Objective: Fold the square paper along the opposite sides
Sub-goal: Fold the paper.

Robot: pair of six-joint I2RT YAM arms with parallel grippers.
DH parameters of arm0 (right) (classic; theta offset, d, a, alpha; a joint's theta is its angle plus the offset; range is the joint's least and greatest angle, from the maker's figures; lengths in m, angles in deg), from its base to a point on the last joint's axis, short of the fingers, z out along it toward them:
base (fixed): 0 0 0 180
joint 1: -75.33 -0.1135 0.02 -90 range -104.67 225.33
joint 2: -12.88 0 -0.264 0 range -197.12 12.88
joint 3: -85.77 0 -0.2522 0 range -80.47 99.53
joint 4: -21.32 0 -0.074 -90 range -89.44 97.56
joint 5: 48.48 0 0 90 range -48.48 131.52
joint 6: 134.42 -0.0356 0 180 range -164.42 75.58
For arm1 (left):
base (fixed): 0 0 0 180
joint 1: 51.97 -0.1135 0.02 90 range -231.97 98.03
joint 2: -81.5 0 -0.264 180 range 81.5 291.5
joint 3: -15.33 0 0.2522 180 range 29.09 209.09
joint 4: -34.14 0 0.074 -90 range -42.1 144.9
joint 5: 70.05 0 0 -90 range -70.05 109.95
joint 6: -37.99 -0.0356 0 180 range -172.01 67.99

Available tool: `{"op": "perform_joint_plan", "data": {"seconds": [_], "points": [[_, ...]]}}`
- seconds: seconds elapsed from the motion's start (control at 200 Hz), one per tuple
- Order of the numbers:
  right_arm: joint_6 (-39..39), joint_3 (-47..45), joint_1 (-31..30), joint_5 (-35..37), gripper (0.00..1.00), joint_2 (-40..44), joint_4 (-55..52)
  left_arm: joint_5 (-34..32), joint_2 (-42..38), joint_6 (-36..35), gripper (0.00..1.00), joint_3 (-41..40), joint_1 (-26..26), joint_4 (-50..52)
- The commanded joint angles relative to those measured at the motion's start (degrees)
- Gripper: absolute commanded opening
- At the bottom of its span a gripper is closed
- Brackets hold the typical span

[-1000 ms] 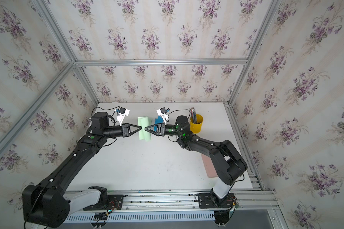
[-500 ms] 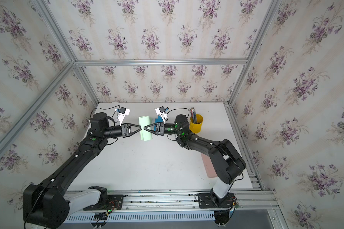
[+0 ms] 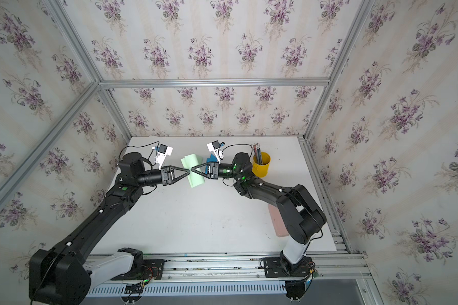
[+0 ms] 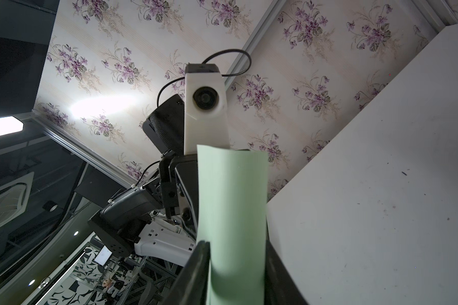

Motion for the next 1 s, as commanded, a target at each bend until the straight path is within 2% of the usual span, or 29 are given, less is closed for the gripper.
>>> {"op": "perform_joint_plan", "data": {"seconds": [0.0,0.395,0.739,0.994], "points": [[0.1,0.5,0.0,0.4,0.33,0.1,1.0,0.9,-0.7,0.9,0.27,-0.3,-0.1,-3.3],[2.1,1.1,-0.4,0.4,0.32,0.2,-1.8,0.6,-0.3,2.2,0.28,-0.3,0.1,-5.0],[2.9,1.5,-0.9,0.9,0.33,0.6,-3.3,0.0,0.1,1.9,0.22,-0.3,0.2,-4.2],[0.6,0.8,-0.9,1.1,0.33,0.6,-0.8,-0.9,0.4,1.1,0.17,0.0,0.6,-3.0]]}}
